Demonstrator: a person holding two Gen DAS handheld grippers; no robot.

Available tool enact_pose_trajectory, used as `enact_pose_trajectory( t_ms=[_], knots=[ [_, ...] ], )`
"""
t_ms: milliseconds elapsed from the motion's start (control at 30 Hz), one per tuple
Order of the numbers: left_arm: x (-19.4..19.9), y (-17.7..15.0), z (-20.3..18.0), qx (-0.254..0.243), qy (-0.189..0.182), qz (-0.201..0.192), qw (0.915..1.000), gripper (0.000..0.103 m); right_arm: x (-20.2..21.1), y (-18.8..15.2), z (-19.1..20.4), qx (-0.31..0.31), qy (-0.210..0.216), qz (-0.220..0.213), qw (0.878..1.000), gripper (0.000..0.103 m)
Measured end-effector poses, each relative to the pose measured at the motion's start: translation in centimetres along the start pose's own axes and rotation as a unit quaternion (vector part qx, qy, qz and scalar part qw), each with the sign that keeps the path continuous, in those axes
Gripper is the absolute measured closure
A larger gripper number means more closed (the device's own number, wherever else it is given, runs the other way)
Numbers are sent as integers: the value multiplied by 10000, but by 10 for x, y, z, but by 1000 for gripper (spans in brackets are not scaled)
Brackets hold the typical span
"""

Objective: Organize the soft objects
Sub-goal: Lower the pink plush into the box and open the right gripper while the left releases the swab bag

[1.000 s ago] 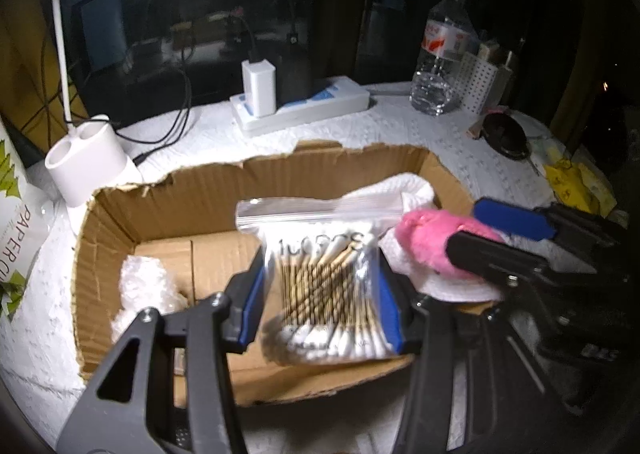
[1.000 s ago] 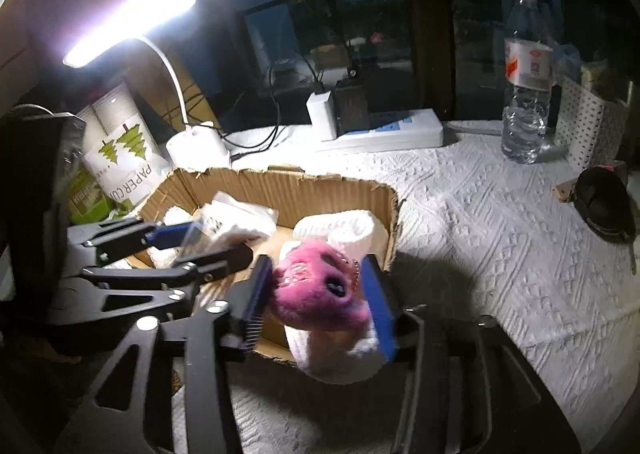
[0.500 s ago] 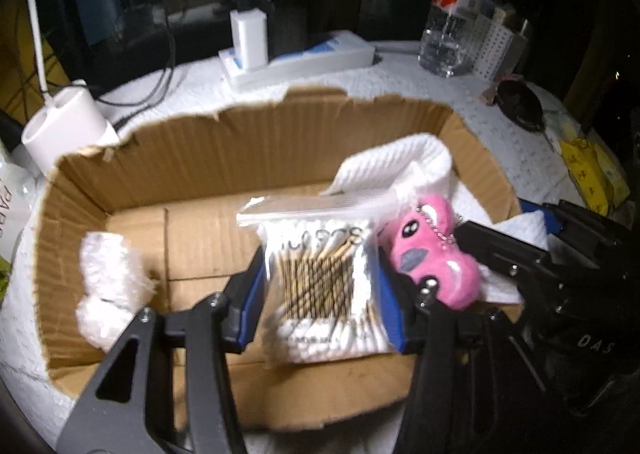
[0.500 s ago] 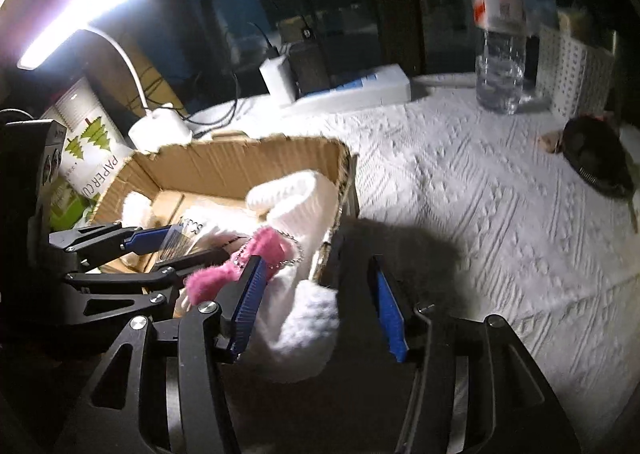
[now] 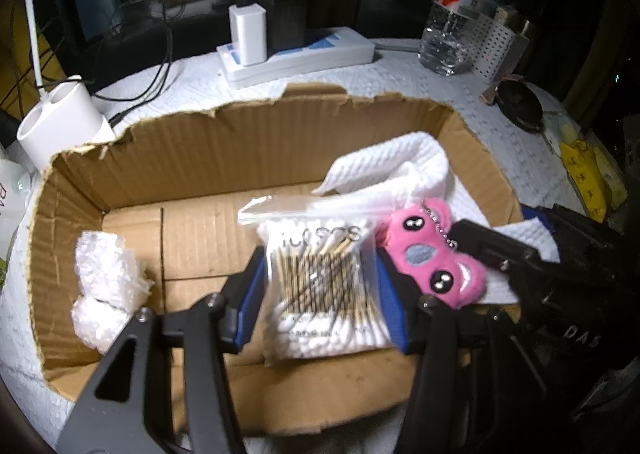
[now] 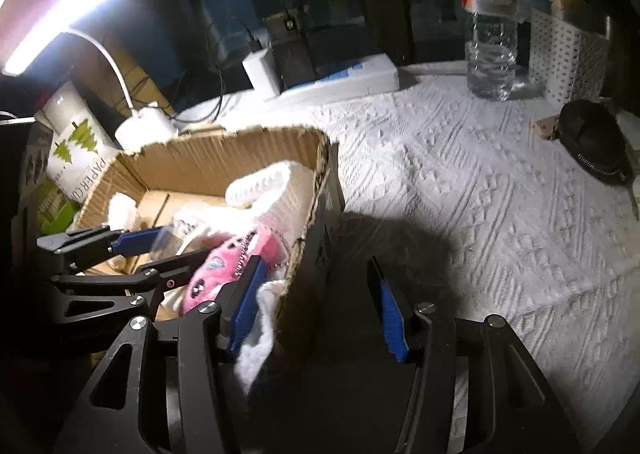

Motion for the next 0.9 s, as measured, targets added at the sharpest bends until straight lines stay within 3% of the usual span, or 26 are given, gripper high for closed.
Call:
enact_pose_trajectory(
  t_ms=[467,567,900],
  knots=[
    [42,-7,-4,-41,-48,-442,9990,48,46,2,4,-20,-238,-399,9989,48],
    [55,-11,-5,-52,-100,-585,9982,27,55,0,6,-1,-262,-458,9986,48],
    [92,-27,-16,-169,-155,-907,9956,27,82,-11,28,170,-202,-595,9979,47]
  ],
)
Point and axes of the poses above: each gripper's, at about its wrist camera, not at the fingertips, and x roughly against the way its jaws point, z to its left, y to its top, the point moved 1 cm from there along -x, roughly the way its jaws point, and after that the axes turned 10 degrees about -y, right-handed, at the moved point
